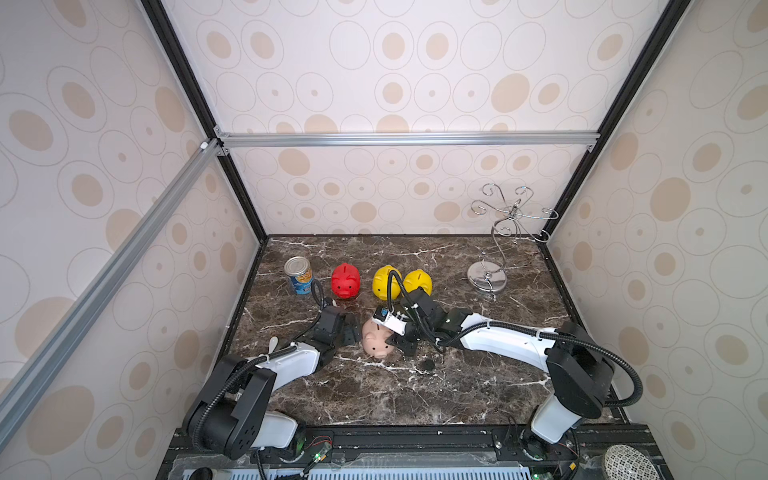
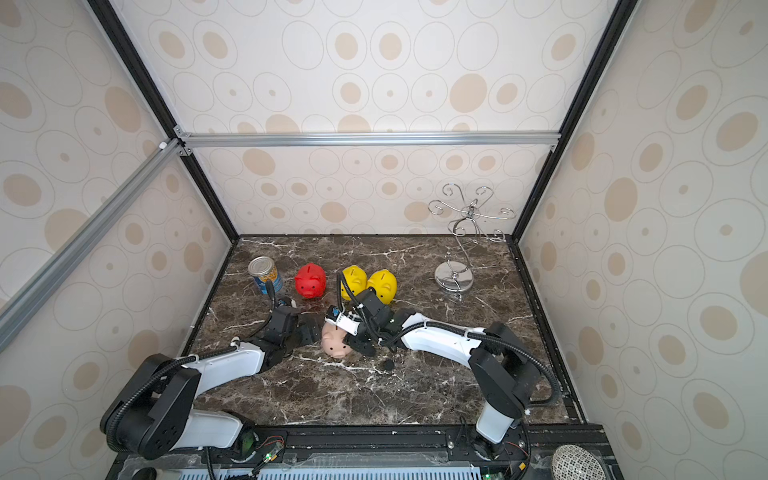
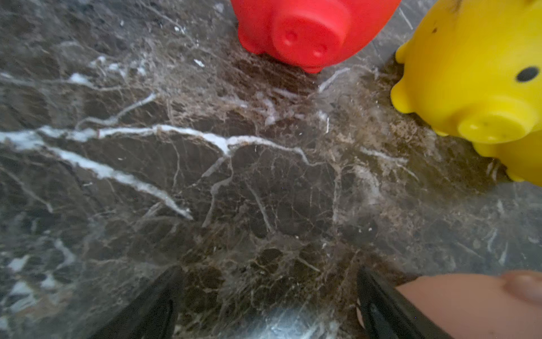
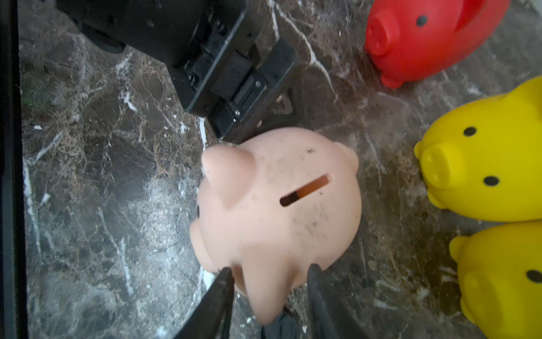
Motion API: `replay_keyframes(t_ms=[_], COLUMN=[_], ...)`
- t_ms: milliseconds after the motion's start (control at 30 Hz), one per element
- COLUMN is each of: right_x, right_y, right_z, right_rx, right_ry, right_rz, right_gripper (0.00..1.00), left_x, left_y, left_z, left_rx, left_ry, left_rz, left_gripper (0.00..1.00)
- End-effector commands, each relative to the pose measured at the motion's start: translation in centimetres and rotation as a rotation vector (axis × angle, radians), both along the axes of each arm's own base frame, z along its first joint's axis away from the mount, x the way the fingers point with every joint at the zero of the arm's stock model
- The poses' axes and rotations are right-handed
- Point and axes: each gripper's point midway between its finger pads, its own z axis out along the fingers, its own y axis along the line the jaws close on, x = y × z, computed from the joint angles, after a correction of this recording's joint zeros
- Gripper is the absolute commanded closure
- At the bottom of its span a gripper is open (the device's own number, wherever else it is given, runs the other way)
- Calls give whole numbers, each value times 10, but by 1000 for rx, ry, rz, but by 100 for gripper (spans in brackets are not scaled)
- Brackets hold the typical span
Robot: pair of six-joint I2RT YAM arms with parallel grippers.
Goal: Open piggy banks
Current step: Adjust the piggy bank at the center of the board, then move the piggy bank to the center of the board.
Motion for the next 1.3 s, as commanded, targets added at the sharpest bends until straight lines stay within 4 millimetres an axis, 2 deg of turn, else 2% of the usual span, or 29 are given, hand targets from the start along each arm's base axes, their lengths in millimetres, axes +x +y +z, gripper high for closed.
replay_keyframes(t_ms=[0, 133, 233, 267, 367, 533, 600, 633, 667, 800, 1033, 1067, 1133, 1200, 1267], right_x=[6, 18, 15, 18, 29, 23, 15, 10, 6, 1, 0, -1, 3, 1, -1], right_y=[-9, -27, -36, -42, -76, -102, -102, -99, -96, -87, -52, -50, -56, -59, -54], right_z=[8, 17, 19, 19, 19, 27, 32, 33, 34, 37, 34, 35, 36, 39, 44], right_rx=[-5, -13, 7, 10, -36, -27, 11, 36, 56, 90, 216, 232, 268, 216, 161], right_ry=[-25, -35, 0, -4, -49, -71, -62, -44, -31, -25, 85, 91, 106, 91, 56], right_rz=[-112, -307, -390, -434, -645, -762, -770, -769, -772, -826, -857, -843, -924, -956, -958], right_gripper=[44, 33, 23, 23, 22, 19, 17, 3, 1, 1, 0, 0, 0, 0, 0], left_x=[0, -3, -4, -4, 1, 16, 19, 18, 17, 8, -13, -17, -22, -27, -30], left_y=[-7, -21, -36, -40, -60, -85, -90, -88, -82, -52, -13, -9, -3, 1, 4], left_z=[-1, 1, 3, 3, 8, 15, 18, 21, 25, 50, 100, 104, 110, 114, 114], left_rx=[-54, -91, -117, -120, -180, -239, -254, -250, -240, -216, -169, -177, -189, -194, -188], left_ry=[-3, -10, -10, -9, -31, -58, -66, -72, -86, -153, -264, -277, -295, -308, -315], left_rz=[-12, -39, -53, -44, -8, 18, 7, 10, 25, 85, 125, 128, 133, 133, 134], left_gripper=[8, 10, 10, 10, 9, 8, 8, 8, 8, 5, 2, 2, 1, 1, 2])
